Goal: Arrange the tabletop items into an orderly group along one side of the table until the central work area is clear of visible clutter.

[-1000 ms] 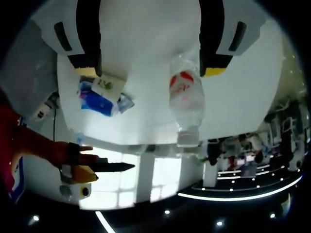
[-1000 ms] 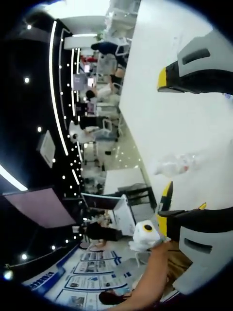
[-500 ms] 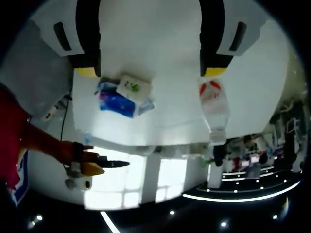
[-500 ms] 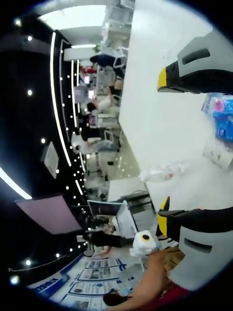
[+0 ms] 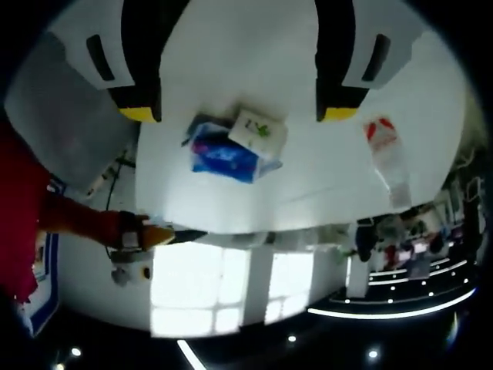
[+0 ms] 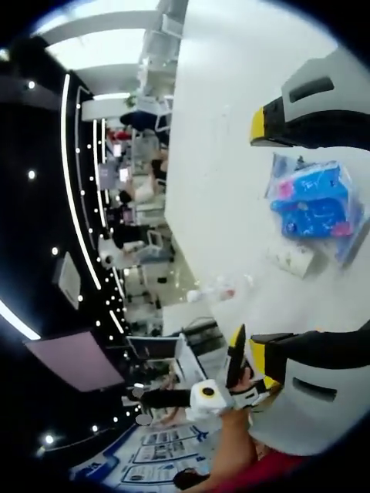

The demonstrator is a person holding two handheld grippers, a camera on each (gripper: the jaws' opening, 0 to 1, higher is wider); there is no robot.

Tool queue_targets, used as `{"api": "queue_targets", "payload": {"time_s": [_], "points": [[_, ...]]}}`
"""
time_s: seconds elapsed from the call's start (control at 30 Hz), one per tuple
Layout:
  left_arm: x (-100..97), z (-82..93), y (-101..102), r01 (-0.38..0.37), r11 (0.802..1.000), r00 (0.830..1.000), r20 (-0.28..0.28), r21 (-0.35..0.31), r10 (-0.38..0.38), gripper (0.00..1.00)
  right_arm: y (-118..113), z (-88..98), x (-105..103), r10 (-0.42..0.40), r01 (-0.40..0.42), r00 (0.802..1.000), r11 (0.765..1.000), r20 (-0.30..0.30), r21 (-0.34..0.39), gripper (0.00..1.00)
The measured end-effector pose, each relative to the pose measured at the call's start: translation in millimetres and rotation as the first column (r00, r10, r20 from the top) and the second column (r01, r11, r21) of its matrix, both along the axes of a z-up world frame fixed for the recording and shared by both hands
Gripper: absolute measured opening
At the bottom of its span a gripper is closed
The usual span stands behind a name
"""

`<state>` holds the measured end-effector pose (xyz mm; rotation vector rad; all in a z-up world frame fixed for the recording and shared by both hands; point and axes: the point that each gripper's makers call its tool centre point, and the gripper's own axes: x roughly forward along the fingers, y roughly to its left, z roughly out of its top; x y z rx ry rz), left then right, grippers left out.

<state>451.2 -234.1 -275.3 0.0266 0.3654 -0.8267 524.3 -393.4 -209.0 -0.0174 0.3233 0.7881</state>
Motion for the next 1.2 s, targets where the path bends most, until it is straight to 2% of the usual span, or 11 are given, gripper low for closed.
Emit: {"api": "queue_targets", "payload": {"time_s": [0.13,0.27,0.33,0.5,0.73,1.0,1.2], "points": [[-6.8,0.5,-10.7,0.014,1.0,1.0,-0.007,-0.005,-0.014,0.79,-4.7,-13.1,-7.0,-0.024,0.023,0.999,1.0,-0.046,-0.016,1.0],[-10.1,-0.3,-15.7,0.026,1.0,1.0,-0.012,-0.008,-0.026,0.79,3.0,-19.8,-12.3,-0.016,0.015,0.998,1.0,-0.067,-0.018,1.0],[-10.7,-2.3,-13.4,0.029,1.0,0.999,-0.018,0.006,-0.029,0.78,8.9,-22.1,-14.6,-0.006,0.005,0.997,1.0,-0.076,-0.013,1.0],[-9.3,-0.3,-10.3,0.02,1.0,1.0,-0.017,-0.012,-0.02,0.78,34.9,-35.3,-24.3,0.063,-0.065,0.989,0.998,-0.133,-0.014,0.99],[-3.1,-6.8,-9.4,0.029,1.0,0.999,-0.036,0.004,-0.029,0.78,60.8,-62.1,-24.3,0.113,-0.113,0.964,0.993,-0.24,0.015,0.99],[-2.1,-10.5,-7.7,0.023,1.0,0.999,-0.046,0.002,-0.023,0.78,87.3,-78.0,-20.9,0.147,-0.135,0.935,0.989,-0.323,0.058,0.98],[-5.0,-14.5,3.5,0.002,1.0,0.998,-0.059,0.0,-0.002,0.76,105.2,-96.7,-15.1,0.154,-0.122,0.896,0.987,-0.417,0.104,0.92]]}}
